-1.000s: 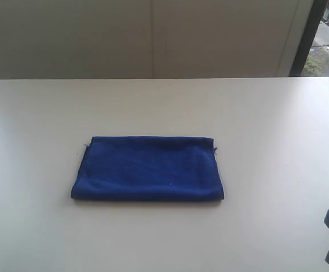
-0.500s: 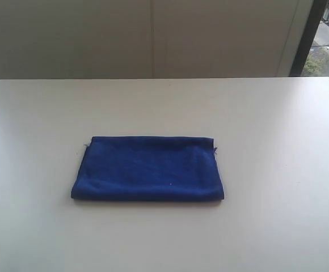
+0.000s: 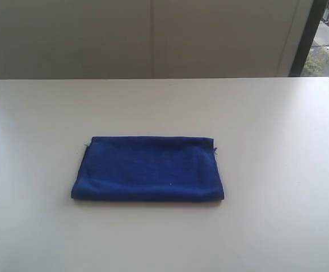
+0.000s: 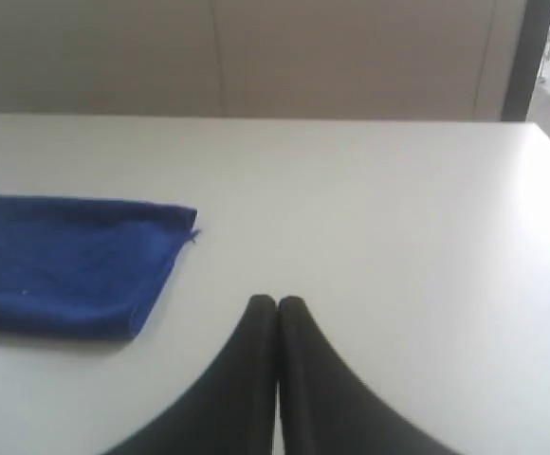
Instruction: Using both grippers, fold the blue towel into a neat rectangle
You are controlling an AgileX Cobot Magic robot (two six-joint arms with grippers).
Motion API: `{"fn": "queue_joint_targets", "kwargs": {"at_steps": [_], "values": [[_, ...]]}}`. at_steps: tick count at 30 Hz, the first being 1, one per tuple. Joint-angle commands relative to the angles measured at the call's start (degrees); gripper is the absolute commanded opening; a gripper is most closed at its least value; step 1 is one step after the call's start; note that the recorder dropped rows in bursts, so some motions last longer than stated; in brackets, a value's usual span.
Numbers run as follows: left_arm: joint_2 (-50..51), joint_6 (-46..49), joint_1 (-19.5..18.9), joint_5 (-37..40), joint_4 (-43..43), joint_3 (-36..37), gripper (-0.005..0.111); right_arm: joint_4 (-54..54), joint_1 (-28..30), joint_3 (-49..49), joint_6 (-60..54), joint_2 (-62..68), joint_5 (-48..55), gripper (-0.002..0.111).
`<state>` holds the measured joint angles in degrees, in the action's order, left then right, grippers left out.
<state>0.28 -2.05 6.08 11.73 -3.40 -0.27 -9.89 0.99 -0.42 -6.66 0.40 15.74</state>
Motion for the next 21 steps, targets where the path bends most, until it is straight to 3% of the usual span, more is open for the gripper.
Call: {"fn": "queue_joint_targets", "kwargs": {"at_steps": [1,4,7,13,18,21], "values": [[-0.3,-0.5,-0.2,-0.1,-0.1,0.3,0.0,8.2,0.4,0.4,15.1,-0.4,3.2,0.0],[-0.3,-0.5,-0.2,-0.1,-0.1,0.3,0.0,17.4,0.7,0.4,23.9,-0.4,3.2,0.0],[-0.3,-0.5,-0.2,-0.1,-0.1,0.3,0.0,20.0,1.2,0.4,20.1,-0.4,3.4,0.0],[-0.3,-0.5,-0.2,-0.1,-0.1,0.3,0.0,19.0,2.0,0.4,16.1,-0.4,3.4,0.0],[-0.3,-0.5,-0.2,-0.1,-0.1,0.3,0.0,9.9,2.0,0.4,4.2,-0.4,3.4,0.0],[-0.3,-0.5,-0.2,-0.1,-0.1,0.3,0.0,9.9,2.0,0.4,4.1,-0.4,3.4,0.0]]}}
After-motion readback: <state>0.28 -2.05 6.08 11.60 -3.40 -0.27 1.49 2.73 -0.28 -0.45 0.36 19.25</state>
